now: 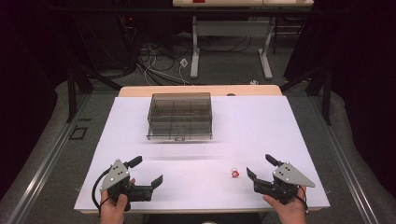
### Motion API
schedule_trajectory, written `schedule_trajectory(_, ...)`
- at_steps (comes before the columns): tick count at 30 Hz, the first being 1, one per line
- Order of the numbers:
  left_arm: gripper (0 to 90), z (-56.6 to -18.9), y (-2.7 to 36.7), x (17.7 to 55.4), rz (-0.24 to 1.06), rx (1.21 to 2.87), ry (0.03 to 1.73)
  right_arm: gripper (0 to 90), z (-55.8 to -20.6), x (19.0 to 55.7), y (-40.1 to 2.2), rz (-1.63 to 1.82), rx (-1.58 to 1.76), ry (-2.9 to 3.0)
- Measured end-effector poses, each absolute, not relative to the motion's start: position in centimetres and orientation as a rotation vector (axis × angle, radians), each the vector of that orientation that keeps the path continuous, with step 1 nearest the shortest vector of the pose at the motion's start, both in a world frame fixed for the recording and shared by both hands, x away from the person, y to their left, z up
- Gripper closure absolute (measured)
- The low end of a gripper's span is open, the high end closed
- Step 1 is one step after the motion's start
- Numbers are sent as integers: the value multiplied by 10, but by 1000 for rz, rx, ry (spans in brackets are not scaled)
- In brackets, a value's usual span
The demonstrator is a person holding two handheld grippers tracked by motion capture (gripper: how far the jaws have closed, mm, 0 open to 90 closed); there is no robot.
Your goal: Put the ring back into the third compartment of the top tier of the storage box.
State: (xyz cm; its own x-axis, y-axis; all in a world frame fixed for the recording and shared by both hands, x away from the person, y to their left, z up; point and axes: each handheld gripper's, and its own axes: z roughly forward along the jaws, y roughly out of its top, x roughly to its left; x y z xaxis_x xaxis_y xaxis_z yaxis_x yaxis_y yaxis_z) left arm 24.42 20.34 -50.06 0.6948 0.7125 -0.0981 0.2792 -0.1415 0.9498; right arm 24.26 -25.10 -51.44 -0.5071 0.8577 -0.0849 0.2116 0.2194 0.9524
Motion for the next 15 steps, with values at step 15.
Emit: schedule_trajectory(15, 2, -500, 208, 244, 455, 1692, 825, 325, -514, 249, -246, 1354, 966, 1943)
